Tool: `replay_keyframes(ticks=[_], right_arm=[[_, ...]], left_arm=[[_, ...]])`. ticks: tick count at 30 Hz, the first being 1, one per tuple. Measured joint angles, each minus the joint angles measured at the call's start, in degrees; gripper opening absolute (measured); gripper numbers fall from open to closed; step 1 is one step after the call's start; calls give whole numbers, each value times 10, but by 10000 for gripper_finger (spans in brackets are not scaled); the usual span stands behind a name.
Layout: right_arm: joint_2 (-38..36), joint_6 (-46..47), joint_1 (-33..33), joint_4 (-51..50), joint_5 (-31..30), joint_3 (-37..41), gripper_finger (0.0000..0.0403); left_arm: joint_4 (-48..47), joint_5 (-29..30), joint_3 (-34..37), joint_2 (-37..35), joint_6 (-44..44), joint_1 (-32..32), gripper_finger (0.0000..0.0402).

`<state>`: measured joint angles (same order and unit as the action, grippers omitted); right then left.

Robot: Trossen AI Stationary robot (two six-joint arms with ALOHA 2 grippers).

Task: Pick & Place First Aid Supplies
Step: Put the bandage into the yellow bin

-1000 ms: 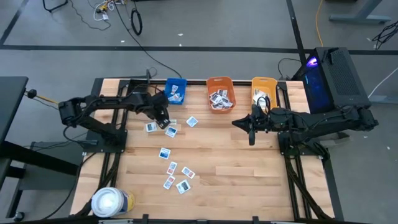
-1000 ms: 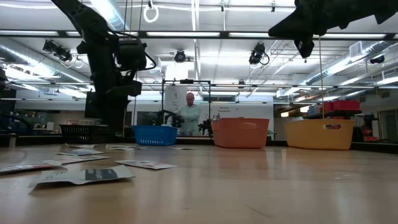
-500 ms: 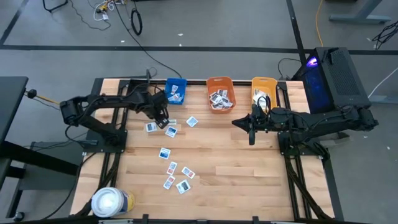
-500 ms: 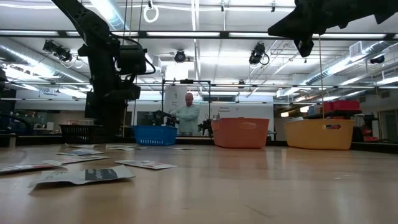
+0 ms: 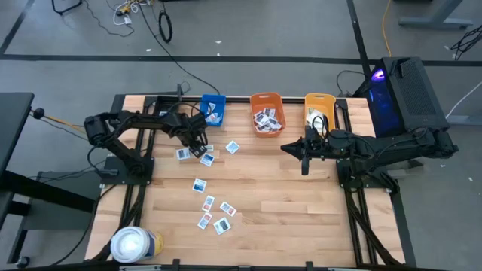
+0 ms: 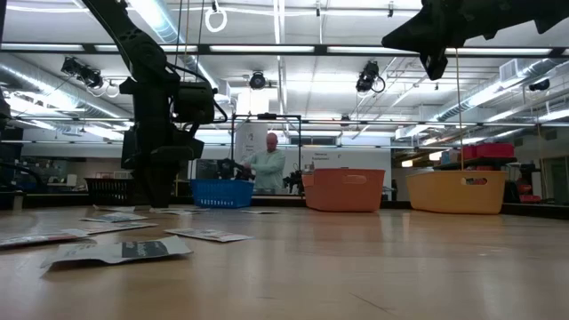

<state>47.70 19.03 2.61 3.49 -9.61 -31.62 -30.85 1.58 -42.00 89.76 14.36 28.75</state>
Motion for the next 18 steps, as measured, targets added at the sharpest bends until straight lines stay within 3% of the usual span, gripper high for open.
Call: replay_keyframes(ticks=[7,18], right_arm=[[0,0,0,0,0,0,0],[0,0,0,0,0,0,0]], left_arm=[[2,-1,0,1,-5,0,170],[0,-1,2,2,-16,1,62]])
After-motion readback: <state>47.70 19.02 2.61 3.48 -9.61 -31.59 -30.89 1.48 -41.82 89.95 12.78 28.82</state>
